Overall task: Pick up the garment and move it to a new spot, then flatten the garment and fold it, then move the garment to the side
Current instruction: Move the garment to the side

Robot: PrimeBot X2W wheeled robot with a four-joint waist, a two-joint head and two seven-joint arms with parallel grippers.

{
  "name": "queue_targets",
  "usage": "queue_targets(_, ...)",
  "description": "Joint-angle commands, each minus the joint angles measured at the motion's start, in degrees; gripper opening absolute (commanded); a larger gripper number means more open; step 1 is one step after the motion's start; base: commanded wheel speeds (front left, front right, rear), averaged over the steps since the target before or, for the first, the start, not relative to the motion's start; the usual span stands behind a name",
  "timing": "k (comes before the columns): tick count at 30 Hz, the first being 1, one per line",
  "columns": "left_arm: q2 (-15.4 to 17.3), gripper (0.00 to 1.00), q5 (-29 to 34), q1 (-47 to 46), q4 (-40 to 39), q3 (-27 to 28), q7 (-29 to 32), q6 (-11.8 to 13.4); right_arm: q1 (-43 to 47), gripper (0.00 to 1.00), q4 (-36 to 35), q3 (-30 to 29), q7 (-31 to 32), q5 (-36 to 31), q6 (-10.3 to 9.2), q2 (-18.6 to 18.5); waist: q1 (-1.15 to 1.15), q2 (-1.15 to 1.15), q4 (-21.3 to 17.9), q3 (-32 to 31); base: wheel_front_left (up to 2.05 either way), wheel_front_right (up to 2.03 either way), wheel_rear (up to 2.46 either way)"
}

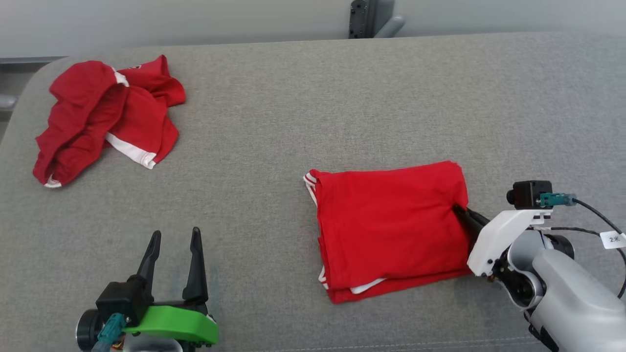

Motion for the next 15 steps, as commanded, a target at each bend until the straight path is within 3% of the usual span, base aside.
queue_targets(1, -0.09, 1.0, 0.88, -1.52, -0.38, 0.05, -0.01, -0.31, -1.67, 0.0, 0.75, -0.02, -0.89, 0.28, -0.1, -0.97, 0.0, 0.58, -3.2, 1.33, 0.0, 0.0, 0.0)
queue_targets(15, 2.2, 1.0, 2.37, -5.72, -0.92, -0.58, 0.83, -1.04, -10.57, 0.0, 4.36, 0.8, -4.14, 1.2, -0.1, -2.24, 0.0, 0.58, -21.54, 7.61, 0.0, 0.0, 0.0)
